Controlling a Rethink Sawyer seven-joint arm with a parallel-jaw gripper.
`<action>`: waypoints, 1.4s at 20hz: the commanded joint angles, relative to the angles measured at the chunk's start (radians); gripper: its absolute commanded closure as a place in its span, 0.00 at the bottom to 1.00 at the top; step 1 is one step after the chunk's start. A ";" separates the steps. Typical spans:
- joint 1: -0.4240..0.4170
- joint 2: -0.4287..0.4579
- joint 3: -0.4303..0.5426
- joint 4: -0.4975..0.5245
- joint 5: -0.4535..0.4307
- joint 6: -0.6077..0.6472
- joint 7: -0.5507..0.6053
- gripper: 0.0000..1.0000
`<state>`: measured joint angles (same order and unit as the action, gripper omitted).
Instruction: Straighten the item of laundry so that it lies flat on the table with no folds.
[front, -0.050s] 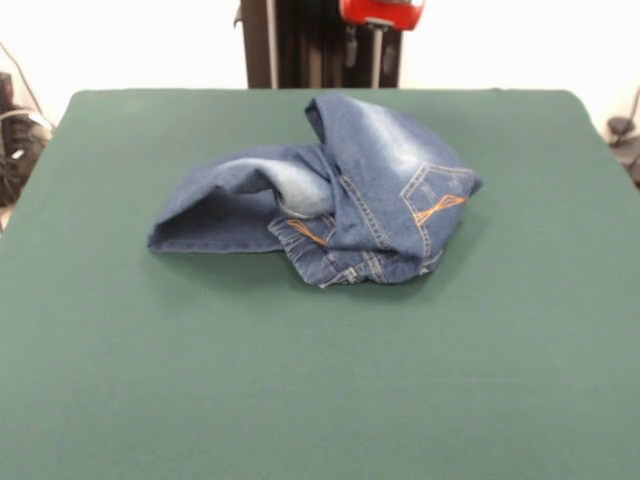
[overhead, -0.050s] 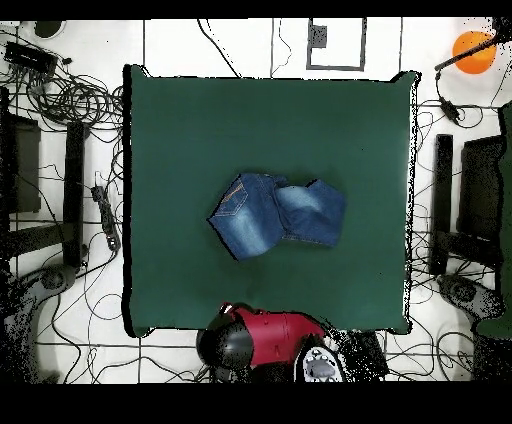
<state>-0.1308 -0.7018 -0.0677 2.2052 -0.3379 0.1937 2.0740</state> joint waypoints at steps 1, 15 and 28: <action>-0.019 -0.031 0.127 -0.125 0.044 0.130 0.015 0.00; -0.015 0.068 0.110 -0.234 0.016 0.141 0.024 0.00; -0.041 0.047 0.129 -0.267 0.006 0.199 -0.018 0.00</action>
<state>-0.1708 -0.7051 -0.0657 2.0170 -0.3388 0.2719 2.0740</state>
